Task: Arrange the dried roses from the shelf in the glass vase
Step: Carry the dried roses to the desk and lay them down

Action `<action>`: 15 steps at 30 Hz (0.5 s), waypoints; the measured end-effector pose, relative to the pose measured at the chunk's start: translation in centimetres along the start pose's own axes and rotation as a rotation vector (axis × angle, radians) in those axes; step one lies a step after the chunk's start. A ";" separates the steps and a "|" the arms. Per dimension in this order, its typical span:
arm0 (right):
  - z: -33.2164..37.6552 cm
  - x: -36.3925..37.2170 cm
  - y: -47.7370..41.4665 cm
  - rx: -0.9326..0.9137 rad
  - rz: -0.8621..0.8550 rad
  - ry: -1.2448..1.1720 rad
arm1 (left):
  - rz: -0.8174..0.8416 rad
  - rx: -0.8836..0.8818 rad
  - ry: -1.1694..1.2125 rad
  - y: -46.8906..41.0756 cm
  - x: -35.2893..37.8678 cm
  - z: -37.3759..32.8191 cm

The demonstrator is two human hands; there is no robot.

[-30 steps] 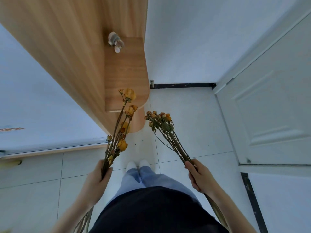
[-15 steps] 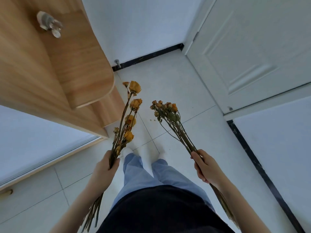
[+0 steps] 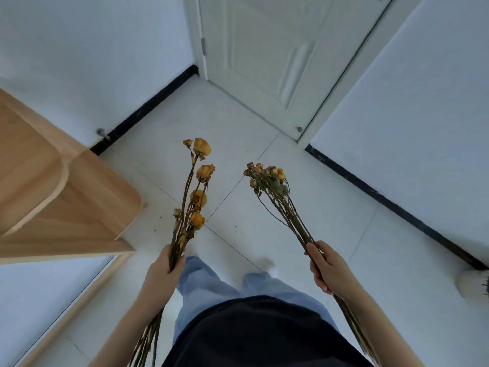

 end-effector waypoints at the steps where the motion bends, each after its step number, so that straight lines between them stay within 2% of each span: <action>1: -1.1 -1.4 0.8 0.012 -0.024 -0.010 | 0.013 0.026 -0.020 0.4 1.6 -1.1; 8: -8.5 -9.9 7.9 0.113 -0.243 -0.164 | 0.222 0.212 -0.225 4.0 12.8 -10.5; 15: -14.5 -13.7 15.2 0.240 -0.569 -0.405 | 0.448 0.448 -0.532 7.0 22.3 -19.6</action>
Point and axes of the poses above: each hand's wrist, its own y-axis away from the middle knuckle, its own x-axis out of the palm, z = x × y, the point moved 5 cm from there along -y, towards the middle knuckle, and after that the axes turned 14 degrees about -x, right-handed, at the moved point
